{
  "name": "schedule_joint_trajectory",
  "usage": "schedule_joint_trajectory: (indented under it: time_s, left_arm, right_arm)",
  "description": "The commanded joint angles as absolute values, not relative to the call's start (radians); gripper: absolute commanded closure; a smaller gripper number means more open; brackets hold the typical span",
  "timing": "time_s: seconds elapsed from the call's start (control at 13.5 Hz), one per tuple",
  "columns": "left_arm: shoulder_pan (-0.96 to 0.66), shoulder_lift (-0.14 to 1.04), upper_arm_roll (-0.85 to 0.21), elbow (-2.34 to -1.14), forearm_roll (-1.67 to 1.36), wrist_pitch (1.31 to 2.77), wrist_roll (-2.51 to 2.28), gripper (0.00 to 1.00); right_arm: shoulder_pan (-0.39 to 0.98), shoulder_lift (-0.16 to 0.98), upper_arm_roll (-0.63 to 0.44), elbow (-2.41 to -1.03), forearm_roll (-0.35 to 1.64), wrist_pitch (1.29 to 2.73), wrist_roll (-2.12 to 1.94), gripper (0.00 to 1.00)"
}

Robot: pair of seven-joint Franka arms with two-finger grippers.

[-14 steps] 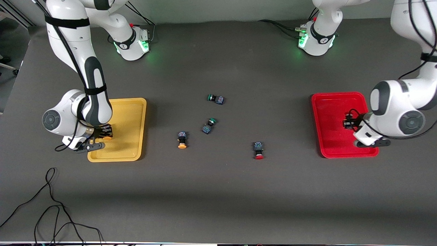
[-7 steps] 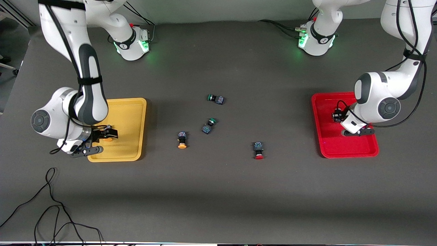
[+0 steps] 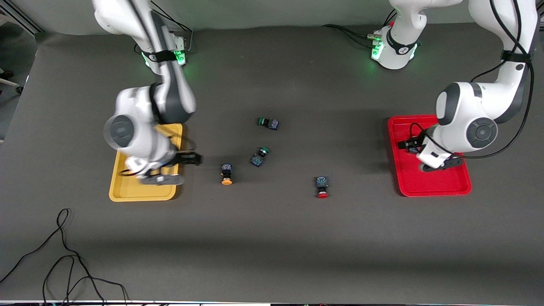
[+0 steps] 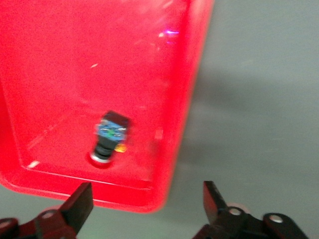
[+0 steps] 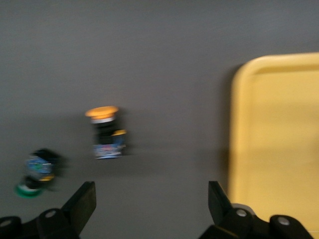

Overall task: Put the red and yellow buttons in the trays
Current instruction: 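Grasp second orange button with the right gripper while the left gripper grasps red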

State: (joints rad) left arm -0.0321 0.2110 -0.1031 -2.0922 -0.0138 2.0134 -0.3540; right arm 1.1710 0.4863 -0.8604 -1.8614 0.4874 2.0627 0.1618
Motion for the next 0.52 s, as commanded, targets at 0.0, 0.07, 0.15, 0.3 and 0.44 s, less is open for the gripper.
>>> schedule_joint_trajectory:
  time_s: [0.0, 0.07, 0.15, 0.3, 0.44]
  left_arm:
    - [-0.173, 0.343, -0.104, -1.886, -0.026, 1.971, -0.55, 0.0]
    - [-0.213, 0.418, -0.104, -1.787, -0.061, 1.971, -0.611, 0.0]
    - [-0.247, 0.513, -0.104, -1.664, -0.108, 1.97, -0.662, 0.0]
    - [-0.291, 0.661, -0.104, -1.475, -0.133, 1.962, -0.699, 0.0]
    - [-0.345, 0.739, -0.103, -1.408, -0.13, 1.98, -0.744, 0.0]
  right_arm:
    - [1.172, 0.615, -0.796, -1.821, 0.587, 2.184, 0.213, 0.0]
    - [1.17, 0.661, -0.773, -1.822, 0.618, 2.251, 0.204, 0.0]
    - [1.167, 0.698, -0.743, -1.822, 0.649, 2.302, 0.201, 0.0]
    - [1.157, 0.75, -0.7, -1.824, 0.684, 2.399, 0.198, 0.0]
    - [1.149, 0.778, -0.698, -1.824, 0.708, 2.425, 0.17, 0.0]
